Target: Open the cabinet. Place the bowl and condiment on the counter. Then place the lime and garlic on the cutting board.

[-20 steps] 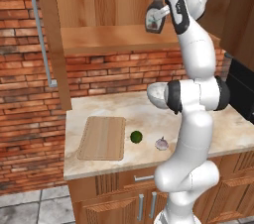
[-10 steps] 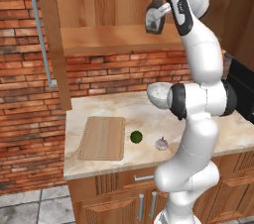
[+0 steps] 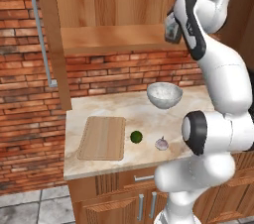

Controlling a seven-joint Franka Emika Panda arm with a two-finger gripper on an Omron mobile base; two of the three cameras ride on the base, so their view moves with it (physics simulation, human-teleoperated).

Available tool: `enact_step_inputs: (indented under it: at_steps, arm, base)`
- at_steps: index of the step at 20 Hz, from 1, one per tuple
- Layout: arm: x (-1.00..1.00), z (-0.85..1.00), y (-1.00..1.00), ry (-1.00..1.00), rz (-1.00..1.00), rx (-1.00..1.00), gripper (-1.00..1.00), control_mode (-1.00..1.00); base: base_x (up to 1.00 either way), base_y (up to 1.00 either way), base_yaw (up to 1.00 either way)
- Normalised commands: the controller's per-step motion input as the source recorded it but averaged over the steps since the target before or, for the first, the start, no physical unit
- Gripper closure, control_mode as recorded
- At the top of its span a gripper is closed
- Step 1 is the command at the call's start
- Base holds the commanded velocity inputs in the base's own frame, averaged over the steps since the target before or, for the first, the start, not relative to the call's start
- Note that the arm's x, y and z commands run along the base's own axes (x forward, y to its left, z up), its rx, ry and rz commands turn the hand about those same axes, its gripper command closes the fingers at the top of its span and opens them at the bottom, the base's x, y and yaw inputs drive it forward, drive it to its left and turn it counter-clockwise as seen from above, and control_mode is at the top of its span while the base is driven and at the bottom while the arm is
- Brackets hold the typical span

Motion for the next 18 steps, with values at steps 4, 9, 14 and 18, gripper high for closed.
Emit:
enact_step_inputs:
  at_steps: [4,9,14,18]
  arm:
    - [-1.00,-0.03,-0.24,-0.02,-0.35,0.01,1.00,-1.00]
    - [-1.00,-0.27,-0.32,-0.01,-0.31,0.00,1.00,-1.00]
    - [-1.00,-0.49,-0.43,0.00,-0.24,0.00,1.00,-1.00]
    - [-0.92,-0.84,-0.41,0.01,-0.07,0.00,1.00,-1.00]
  base:
    - [0.00,0.00,0.00]
    - [0.00,0.00,0.00]
    - [0.00,0.00,0.00]
    - [0.00,0.00,0.00]
